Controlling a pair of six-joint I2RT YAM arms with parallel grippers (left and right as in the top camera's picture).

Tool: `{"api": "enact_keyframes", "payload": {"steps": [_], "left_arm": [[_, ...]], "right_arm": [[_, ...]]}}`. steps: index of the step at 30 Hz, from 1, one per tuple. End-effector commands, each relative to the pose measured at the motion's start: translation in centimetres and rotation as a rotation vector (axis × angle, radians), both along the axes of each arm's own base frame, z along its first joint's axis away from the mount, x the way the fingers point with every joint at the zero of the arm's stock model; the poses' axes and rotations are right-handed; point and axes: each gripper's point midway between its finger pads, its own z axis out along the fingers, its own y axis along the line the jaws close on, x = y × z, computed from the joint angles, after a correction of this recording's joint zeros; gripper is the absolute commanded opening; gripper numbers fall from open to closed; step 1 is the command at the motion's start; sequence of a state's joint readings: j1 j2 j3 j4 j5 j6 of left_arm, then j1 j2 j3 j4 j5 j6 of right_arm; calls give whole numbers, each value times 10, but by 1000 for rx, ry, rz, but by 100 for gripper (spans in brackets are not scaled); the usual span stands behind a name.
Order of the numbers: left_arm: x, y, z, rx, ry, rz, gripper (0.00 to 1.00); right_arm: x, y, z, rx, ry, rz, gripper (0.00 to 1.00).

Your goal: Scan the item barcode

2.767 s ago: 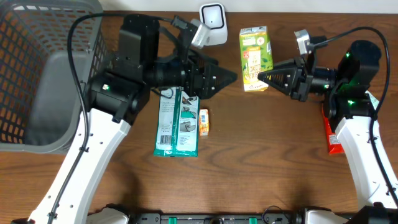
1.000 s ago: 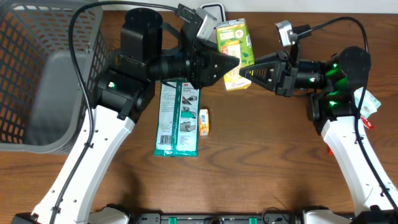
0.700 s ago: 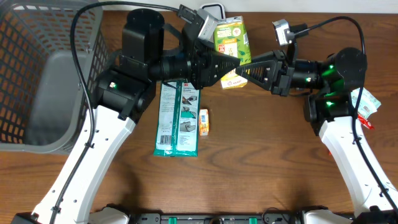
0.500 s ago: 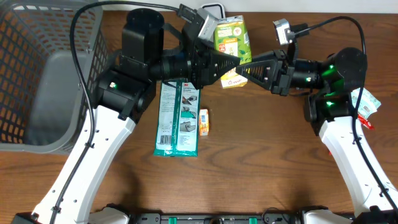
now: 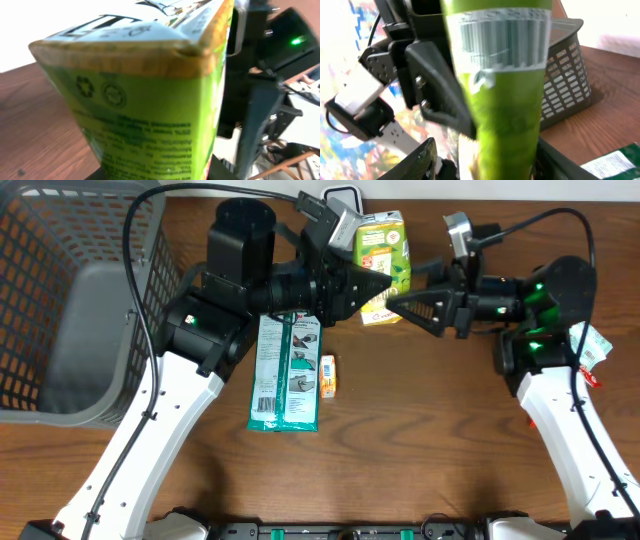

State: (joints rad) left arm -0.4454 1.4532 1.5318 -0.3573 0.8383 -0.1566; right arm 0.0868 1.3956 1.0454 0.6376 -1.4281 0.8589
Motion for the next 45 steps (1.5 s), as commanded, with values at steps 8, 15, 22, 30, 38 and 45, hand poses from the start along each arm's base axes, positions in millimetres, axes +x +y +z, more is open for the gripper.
{"api": "enact_keyframes", "payload": {"steps": [8, 15, 22, 30, 38, 45], "left_arm": [[39, 51, -8, 130, 63, 321, 28], [48, 90, 9, 281, 93, 528, 24], [62, 108, 1, 446, 174, 611, 14], [106, 97, -34, 551, 198, 601, 14], [172, 74, -107, 609, 206, 592, 14], [225, 55, -166, 600, 191, 608, 14]], "right_arm": [[1, -41, -7, -37, 26, -11, 59], [30, -43, -41, -25, 163, -159, 59], [66, -66, -167, -431, 389, -621, 58], [37, -93, -244, -979, 443, -873, 61], [6, -71, -259, -1099, 440, -779, 99], [0, -69, -261, -1116, 448, -759, 99]]}}
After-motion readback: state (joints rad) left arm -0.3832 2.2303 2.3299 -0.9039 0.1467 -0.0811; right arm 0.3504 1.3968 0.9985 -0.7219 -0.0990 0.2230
